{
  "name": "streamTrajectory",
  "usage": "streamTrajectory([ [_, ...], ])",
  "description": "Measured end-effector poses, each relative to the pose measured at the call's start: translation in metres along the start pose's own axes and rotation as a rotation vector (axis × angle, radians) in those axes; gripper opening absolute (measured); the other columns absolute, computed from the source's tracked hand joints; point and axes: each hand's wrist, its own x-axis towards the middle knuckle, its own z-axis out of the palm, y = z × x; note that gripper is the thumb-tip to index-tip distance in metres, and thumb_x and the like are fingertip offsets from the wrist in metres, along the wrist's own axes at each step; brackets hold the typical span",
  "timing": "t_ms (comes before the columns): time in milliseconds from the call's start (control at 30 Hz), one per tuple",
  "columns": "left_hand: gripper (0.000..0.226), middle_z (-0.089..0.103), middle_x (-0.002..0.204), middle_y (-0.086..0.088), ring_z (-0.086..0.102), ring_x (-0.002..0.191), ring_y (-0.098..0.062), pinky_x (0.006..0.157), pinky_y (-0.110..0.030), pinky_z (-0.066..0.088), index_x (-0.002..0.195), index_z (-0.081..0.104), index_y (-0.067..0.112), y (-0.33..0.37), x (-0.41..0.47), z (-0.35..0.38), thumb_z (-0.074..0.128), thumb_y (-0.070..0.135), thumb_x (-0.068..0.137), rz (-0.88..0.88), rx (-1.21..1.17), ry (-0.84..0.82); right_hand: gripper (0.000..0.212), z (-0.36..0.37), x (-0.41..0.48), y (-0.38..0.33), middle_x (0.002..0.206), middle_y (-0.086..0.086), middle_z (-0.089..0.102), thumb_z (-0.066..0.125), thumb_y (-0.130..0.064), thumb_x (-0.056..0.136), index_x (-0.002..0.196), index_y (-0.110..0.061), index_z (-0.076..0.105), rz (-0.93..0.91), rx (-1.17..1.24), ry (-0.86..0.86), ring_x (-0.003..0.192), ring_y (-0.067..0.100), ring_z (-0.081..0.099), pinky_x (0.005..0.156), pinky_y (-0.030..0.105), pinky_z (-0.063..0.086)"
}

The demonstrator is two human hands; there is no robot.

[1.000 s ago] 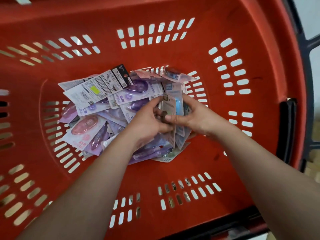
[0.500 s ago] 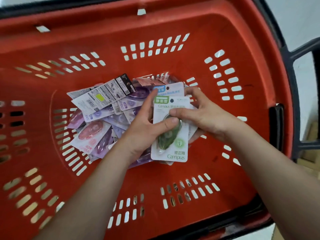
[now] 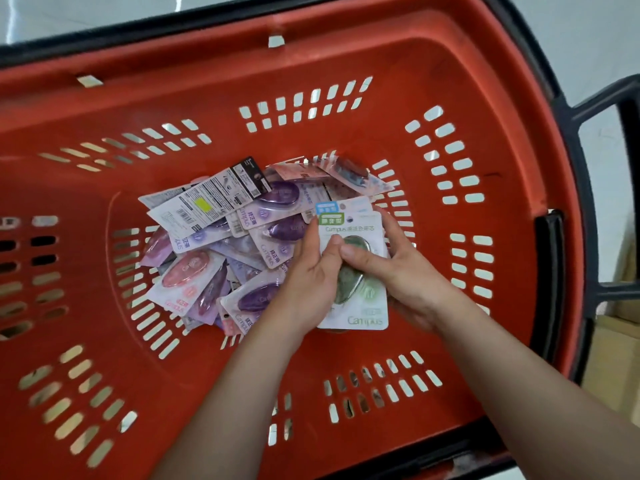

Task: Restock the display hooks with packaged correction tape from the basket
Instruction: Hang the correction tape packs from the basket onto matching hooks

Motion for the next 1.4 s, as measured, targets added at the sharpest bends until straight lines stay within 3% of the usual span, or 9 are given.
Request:
streamTrajectory([
  [167, 0.058, 0.042, 0.147, 0.002, 0.043, 0.134, -0.02, 0.114, -0.046, 0.034, 0.141, 0.046, 0.038, 0.013, 0.042, -0.002, 0.038, 0.06, 0.088, -0.004, 0.146, 0.067, 0.046, -0.006, 0.003, 0.001, 0.11, 0.006, 0.074, 0.072, -0.01, 0.086, 0.127, -0.023, 0.055, 0.052, 0.099, 0.212, 0.095, 0.026, 0.074, 0.083, 0.046, 0.06],
  [300, 0.045, 0.05, 0.139, 0.002, 0.053, 0.121, -0.019, 0.103, -0.037, 0.044, 0.147, 0.038, 0.033, 0.05, 0.091, 0.011, 0.043, 0.04, 0.103, 0.025, 0.134, 0.054, 0.051, -0.009, 0.005, 0.002, 0.101, -0.007, 0.073, 0.079, -0.014, 0.08, 0.12, -0.029, 0.05, -0.016, -0.156, 0.348, 0.081, 0.01, 0.074, 0.064, 0.025, 0.059],
  [367, 0.044, 0.056, 0.137, -0.001, 0.06, 0.116, -0.024, 0.099, -0.044, 0.051, 0.142, 0.046, 0.033, 0.059, 0.112, 0.019, 0.05, 0.043, 0.099, -0.065, 0.05, 0.076, 0.059, -0.011, 0.004, 0.005, 0.102, -0.009, 0.071, 0.08, -0.02, 0.079, 0.124, -0.034, 0.045, -0.009, -0.225, 0.36, 0.084, 0.012, 0.073, 0.065, 0.029, 0.06],
  [533, 0.016, 0.075, 0.086, 0.002, 0.071, 0.08, -0.022, 0.081, -0.044, 0.06, 0.071, 0.075, 0.03, 0.048, 0.108, 0.016, 0.068, 0.019, 0.08, -0.047, -0.114, 0.332, 0.084, -0.013, 0.0, 0.006, 0.107, -0.011, 0.072, 0.08, -0.016, 0.078, 0.141, -0.045, 0.031, -0.024, -0.264, 0.327, 0.093, 0.014, 0.073, 0.081, 0.04, 0.061],
  [700, 0.031, 0.072, 0.099, 0.011, 0.072, 0.084, -0.013, 0.072, -0.031, 0.059, 0.095, 0.078, 0.03, 0.04, 0.042, -0.03, 0.068, 0.002, 0.084, -0.053, -0.319, 0.425, 0.084, -0.012, -0.021, -0.002, 0.092, -0.019, 0.073, 0.076, -0.008, 0.082, 0.138, -0.051, 0.03, -0.011, -0.231, 0.283, 0.082, 0.012, 0.075, 0.066, 0.033, 0.062],
  [800, 0.04, 0.072, 0.115, -0.002, 0.073, 0.092, -0.024, 0.079, -0.043, 0.06, 0.094, 0.079, 0.033, 0.042, -0.002, -0.057, 0.062, -0.003, 0.087, -0.074, -0.392, 0.294, 0.089, -0.006, -0.032, -0.014, 0.108, -0.015, 0.071, 0.071, -0.007, 0.086, 0.149, -0.049, 0.024, -0.037, -0.162, 0.283, 0.086, 0.013, 0.075, 0.073, 0.036, 0.062],
  [933, 0.062, 0.075, 0.107, -0.005, 0.074, 0.085, -0.026, 0.06, -0.035, 0.059, 0.127, 0.057, 0.041, 0.046, -0.049, -0.058, 0.056, -0.009, 0.09, -0.075, -0.378, 0.082, 0.083, 0.013, -0.038, -0.034, 0.106, -0.013, 0.074, 0.067, -0.005, 0.09, 0.148, -0.05, 0.028, -0.074, -0.116, 0.202, 0.092, 0.016, 0.075, 0.074, 0.038, 0.062],
  [1167, 0.069, 0.069, 0.12, 0.011, 0.069, 0.107, -0.013, 0.083, -0.033, 0.06, 0.148, 0.03, 0.038, 0.077, -0.104, -0.047, 0.058, 0.003, 0.095, 0.018, -0.519, 0.155, 0.053, 0.062, -0.067, -0.07, 0.132, -0.002, 0.062, 0.068, -0.031, 0.085, 0.128, -0.052, 0.047, -0.101, -0.187, 0.052, 0.108, 0.022, 0.07, 0.089, 0.048, 0.058],
  [1400, 0.056, 0.069, 0.123, 0.003, 0.068, 0.111, -0.024, 0.092, -0.049, 0.056, 0.141, 0.046, 0.026, 0.137, -0.188, -0.051, 0.062, 0.006, 0.091, 0.066, -0.69, 0.197, 0.065, 0.106, -0.145, -0.126, 0.126, -0.002, 0.067, 0.074, -0.038, 0.075, 0.133, -0.046, 0.046, -0.143, -0.196, -0.125, 0.106, 0.023, 0.071, 0.086, 0.044, 0.059],
])
